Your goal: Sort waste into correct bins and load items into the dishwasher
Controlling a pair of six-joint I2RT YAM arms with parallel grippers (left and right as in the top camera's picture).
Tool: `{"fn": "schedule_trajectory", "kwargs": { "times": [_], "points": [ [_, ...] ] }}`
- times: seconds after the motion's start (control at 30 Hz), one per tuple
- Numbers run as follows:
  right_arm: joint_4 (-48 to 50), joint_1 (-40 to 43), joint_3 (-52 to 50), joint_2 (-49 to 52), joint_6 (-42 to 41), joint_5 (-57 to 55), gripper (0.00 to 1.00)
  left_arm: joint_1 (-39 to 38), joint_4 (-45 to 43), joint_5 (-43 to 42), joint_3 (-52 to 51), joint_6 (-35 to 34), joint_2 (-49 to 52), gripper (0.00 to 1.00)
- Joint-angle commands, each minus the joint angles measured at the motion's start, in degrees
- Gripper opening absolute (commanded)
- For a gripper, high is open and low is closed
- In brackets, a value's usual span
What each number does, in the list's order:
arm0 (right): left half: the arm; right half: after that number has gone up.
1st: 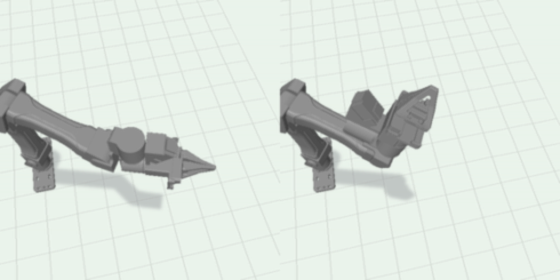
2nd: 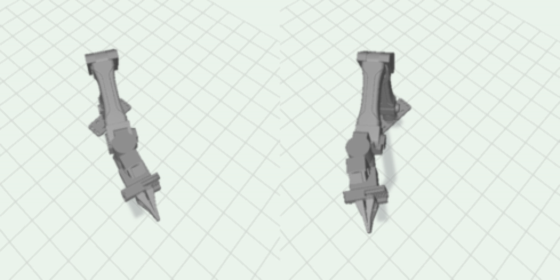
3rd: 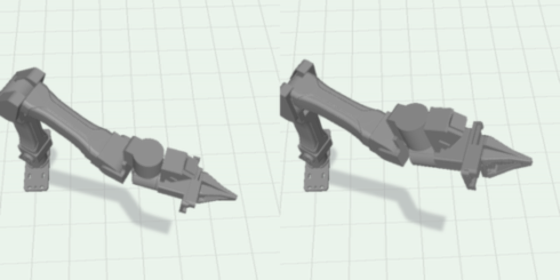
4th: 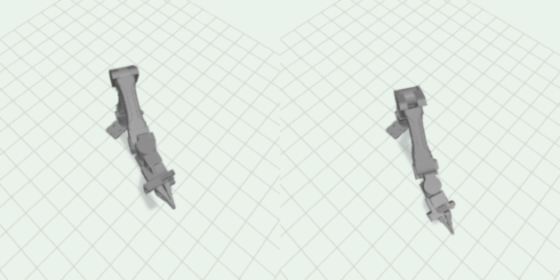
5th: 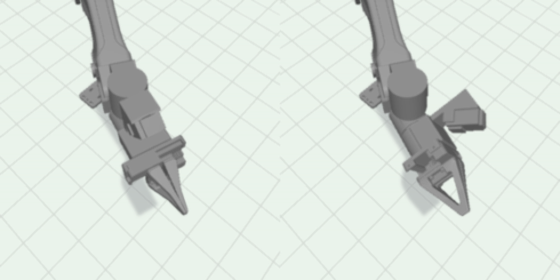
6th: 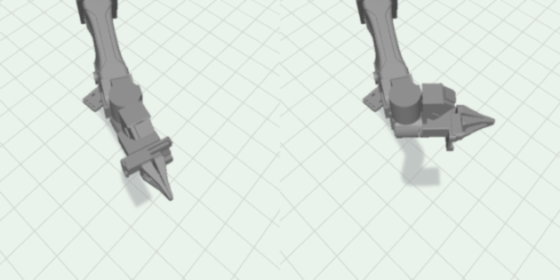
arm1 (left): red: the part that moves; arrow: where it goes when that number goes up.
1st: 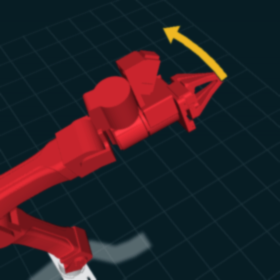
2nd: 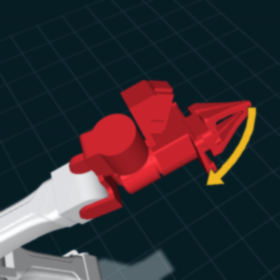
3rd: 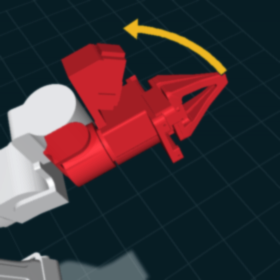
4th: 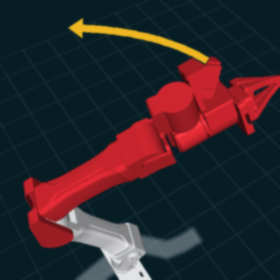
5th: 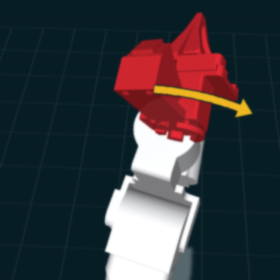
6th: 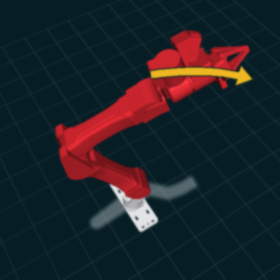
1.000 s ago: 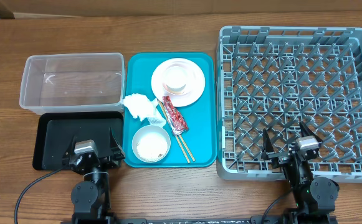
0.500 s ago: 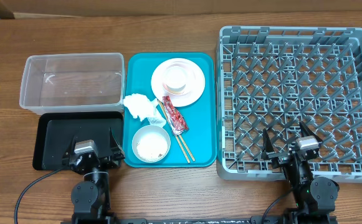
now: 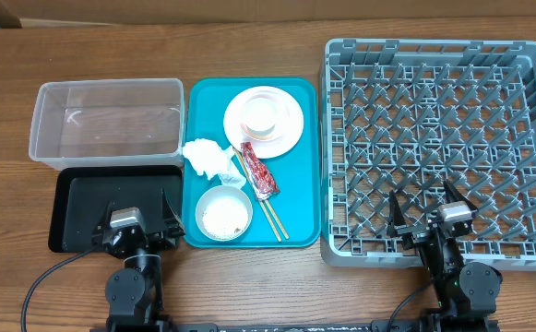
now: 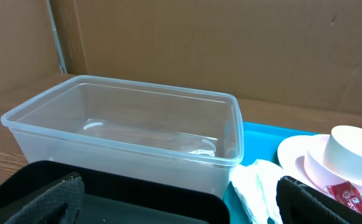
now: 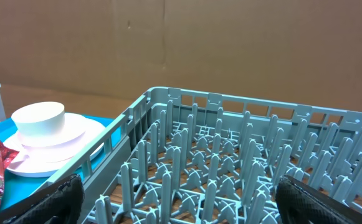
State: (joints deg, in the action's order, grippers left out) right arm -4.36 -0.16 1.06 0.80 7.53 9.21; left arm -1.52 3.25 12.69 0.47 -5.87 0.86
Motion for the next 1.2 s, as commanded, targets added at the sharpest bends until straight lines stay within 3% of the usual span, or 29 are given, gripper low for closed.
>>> {"fn": "schedule_trajectory", "kwargs": {
  "times": [0.0,1.17],
  "points": [
    [0.4,-0.5,-0.6,-0.6,0.0,0.3,1.0,-0.4,-0.1,0.8,-0.2,-0.6,-0.6,1.0],
    [0.4,-0.5,-0.6,-0.6,0.0,0.3,1.0,-0.4,0.1,-1.9,-0.2,-0.6,-0.6,1.0]
  ]
}}
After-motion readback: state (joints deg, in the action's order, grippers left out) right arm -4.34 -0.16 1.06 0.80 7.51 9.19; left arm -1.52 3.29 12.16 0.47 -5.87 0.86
